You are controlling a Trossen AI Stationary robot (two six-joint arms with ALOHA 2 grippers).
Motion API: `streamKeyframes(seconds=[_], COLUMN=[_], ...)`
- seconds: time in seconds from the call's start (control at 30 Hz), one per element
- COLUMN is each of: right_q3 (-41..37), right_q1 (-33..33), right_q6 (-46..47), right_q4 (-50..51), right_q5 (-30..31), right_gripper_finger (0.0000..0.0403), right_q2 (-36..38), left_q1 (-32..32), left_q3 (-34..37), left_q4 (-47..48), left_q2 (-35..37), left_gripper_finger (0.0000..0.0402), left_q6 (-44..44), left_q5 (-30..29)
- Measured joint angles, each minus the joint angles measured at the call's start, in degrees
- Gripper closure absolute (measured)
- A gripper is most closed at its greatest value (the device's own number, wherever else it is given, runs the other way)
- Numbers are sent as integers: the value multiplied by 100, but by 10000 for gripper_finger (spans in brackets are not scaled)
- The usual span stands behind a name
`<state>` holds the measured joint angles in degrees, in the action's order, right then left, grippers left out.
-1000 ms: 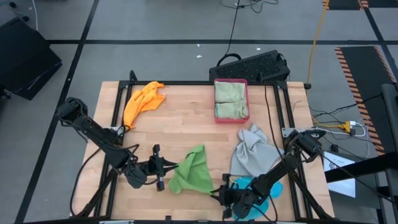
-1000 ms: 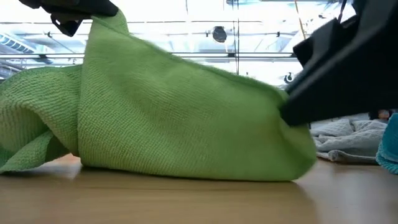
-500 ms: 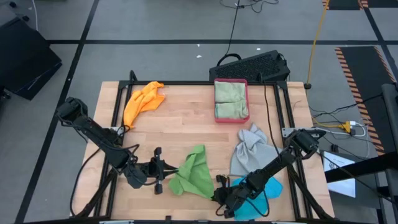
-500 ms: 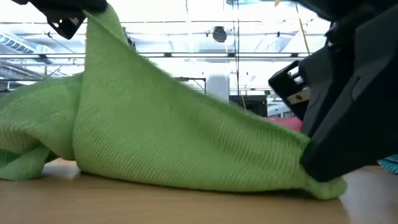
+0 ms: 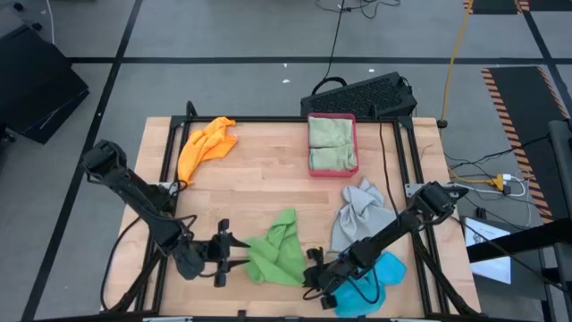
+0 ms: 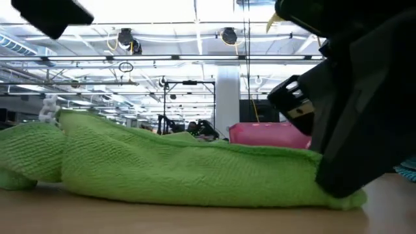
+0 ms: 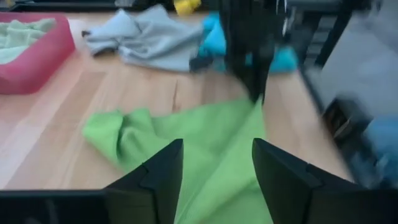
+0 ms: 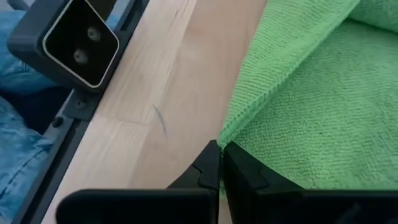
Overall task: Fold microfiber towels
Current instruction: Fold the dark green microfiber cloth
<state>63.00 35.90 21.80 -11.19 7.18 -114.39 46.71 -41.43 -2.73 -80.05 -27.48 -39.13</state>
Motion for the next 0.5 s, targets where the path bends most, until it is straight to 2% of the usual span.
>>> streamKeyframes(seconds=[0.3, 0.5], right_q3=[0, 0], right_q1=[1, 2], right_q6=[-43, -135], right_q4=[633, 785], right_q5=[202, 350], right_gripper_finger=[399, 399], right_q2=[591, 770], left_q1=[215, 214], left_q3=[0, 0], left_q4=[405, 579], left_q2=[-979, -1431], left_gripper_finger=[203, 203], left_q6=[1037, 1235], left_q5=[-280, -274])
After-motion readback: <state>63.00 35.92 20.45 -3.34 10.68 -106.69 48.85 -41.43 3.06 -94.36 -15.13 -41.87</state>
